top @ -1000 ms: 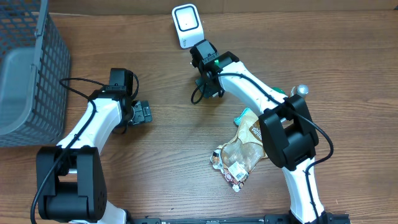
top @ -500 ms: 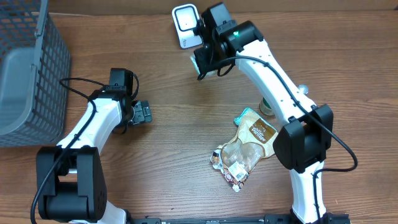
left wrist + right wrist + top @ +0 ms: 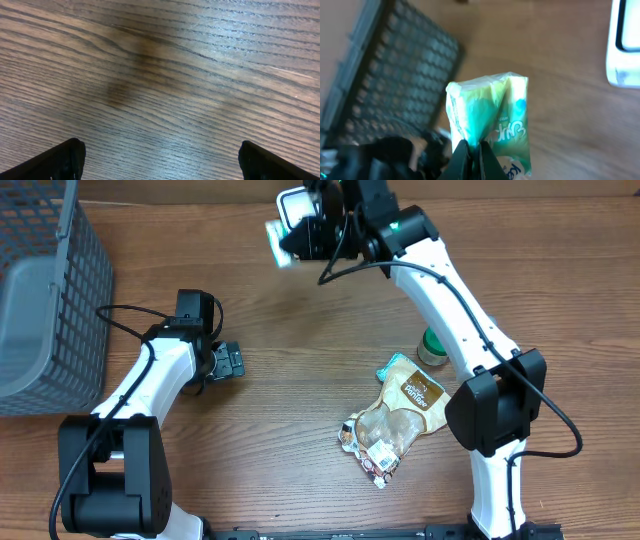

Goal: Scan the item barcode
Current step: 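Hold the tissue pack in front of the scanner face with the right gripper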

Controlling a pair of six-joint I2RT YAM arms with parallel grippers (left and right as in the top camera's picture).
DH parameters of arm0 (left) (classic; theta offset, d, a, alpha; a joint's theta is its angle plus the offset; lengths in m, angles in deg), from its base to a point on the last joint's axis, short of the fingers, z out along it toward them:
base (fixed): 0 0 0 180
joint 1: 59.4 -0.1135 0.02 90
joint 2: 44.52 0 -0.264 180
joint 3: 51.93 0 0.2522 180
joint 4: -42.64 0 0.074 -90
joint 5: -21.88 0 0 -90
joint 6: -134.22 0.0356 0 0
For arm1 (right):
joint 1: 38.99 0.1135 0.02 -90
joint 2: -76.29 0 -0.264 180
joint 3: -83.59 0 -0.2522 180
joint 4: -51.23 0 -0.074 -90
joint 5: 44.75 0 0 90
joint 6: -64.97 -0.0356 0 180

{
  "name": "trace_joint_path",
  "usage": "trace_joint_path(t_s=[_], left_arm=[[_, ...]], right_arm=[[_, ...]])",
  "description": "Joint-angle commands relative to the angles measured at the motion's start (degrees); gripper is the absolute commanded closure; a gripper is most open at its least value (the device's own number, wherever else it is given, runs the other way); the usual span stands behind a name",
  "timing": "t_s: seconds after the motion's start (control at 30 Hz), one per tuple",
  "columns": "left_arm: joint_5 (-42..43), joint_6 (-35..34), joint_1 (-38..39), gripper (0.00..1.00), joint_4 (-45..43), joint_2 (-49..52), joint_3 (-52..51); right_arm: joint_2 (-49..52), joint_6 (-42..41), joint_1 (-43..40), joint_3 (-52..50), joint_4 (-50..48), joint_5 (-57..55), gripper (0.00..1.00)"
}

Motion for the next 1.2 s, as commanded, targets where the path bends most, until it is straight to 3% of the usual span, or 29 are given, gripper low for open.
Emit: trace_joint_path(t_s=[0.0,0.27,0.67,0.93,1.17], left_arm=[[-0.7,1.0,0.1,0.0,0.0,-0.4,0.7],[-0.7,1.0,0.1,0.0,0.0,-0.4,0.7],[-0.7,1.0,0.1,0.0,0.0,-0.4,0.7],[-0.7,1.0,0.1,0.0,0.0,-0.4,0.7],[-0.7,1.0,0.1,0.0,0.0,-0.4,0.7]], right_arm=[[-1.7,-8.2,-0.5,2.7,-4.6,2.5,0.97],[2.4,-8.3,-1.7,2.6,-11.5,-2.2,0.97],[14.4,-18.0,-5.0,2.6,-31.8,-4.5,0.97],[20.8,-19.1,-5.0,2.6,-42.5,-8.2,0.96],[23.9,-24.3,-4.9,2.6,-46.1,-12.8,0.96]])
